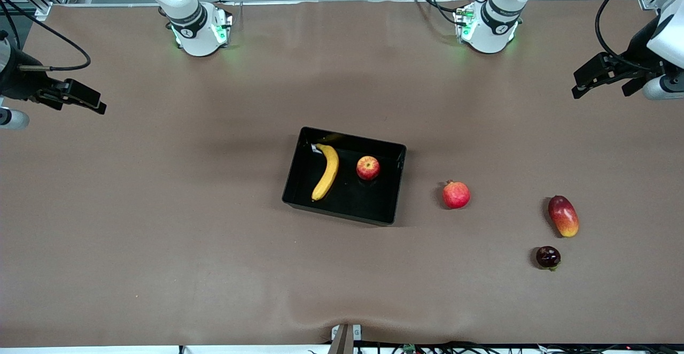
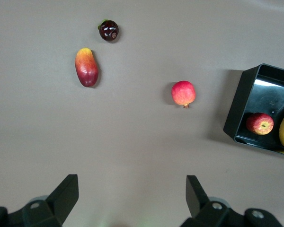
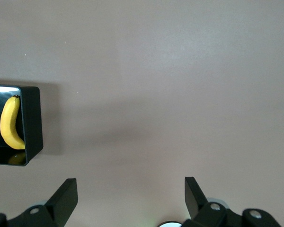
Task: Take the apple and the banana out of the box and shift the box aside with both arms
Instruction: 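Reach the left gripper into the black tray toward the red apple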
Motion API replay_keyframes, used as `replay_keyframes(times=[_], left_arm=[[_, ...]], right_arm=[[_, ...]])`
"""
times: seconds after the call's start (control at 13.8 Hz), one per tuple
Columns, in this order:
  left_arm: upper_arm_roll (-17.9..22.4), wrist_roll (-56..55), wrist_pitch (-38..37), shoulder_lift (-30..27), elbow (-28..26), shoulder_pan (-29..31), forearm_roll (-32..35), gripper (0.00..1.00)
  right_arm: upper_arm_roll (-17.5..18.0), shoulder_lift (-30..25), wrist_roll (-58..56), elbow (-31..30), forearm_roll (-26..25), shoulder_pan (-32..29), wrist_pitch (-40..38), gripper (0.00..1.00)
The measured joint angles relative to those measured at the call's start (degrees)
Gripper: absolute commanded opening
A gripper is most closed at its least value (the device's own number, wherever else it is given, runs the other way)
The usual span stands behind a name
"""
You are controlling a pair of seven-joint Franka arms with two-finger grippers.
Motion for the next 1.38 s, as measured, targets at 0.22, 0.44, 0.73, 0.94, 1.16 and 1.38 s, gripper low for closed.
replay_keyframes(times=[0.22, 0.44, 0.73, 0.94, 1.16, 1.38], left_arm=[[0.0, 0.0, 0.0, 0.0, 0.0, 0.0, 0.0, 1.0], [-0.1, 0.0, 0.0, 0.1, 0.0, 0.0, 0.9, 1.0], [-1.2, 0.0, 0.0, 2.0, 0.0, -1.3, 2.2, 1.0], [-2.3, -2.8, 0.1, 5.4, 0.0, -4.5, 2.2, 1.0], [-3.0, -15.3, 2.2, 9.7, -0.1, -11.3, 2.2, 1.0], [-3.3, -25.5, 8.1, 14.8, -0.2, -18.6, 2.2, 1.0]], right_arm=[[0.0, 0.0, 0.3, 0.0, 0.0, 0.1, 0.0, 1.0], [0.0, 0.0, 2.5, -0.1, 0.0, 1.1, 0.0, 1.0], [0.0, 0.0, 3.3, -0.1, -0.1, 1.6, 0.0, 1.0], [0.0, 0.0, 3.4, -0.1, -0.1, 1.6, 0.0, 1.0], [-0.1, 0.0, 3.4, -0.2, -0.1, 1.6, 0.0, 1.0], [-0.1, 0.0, 3.4, -0.2, -0.1, 1.6, 0.0, 1.0]])
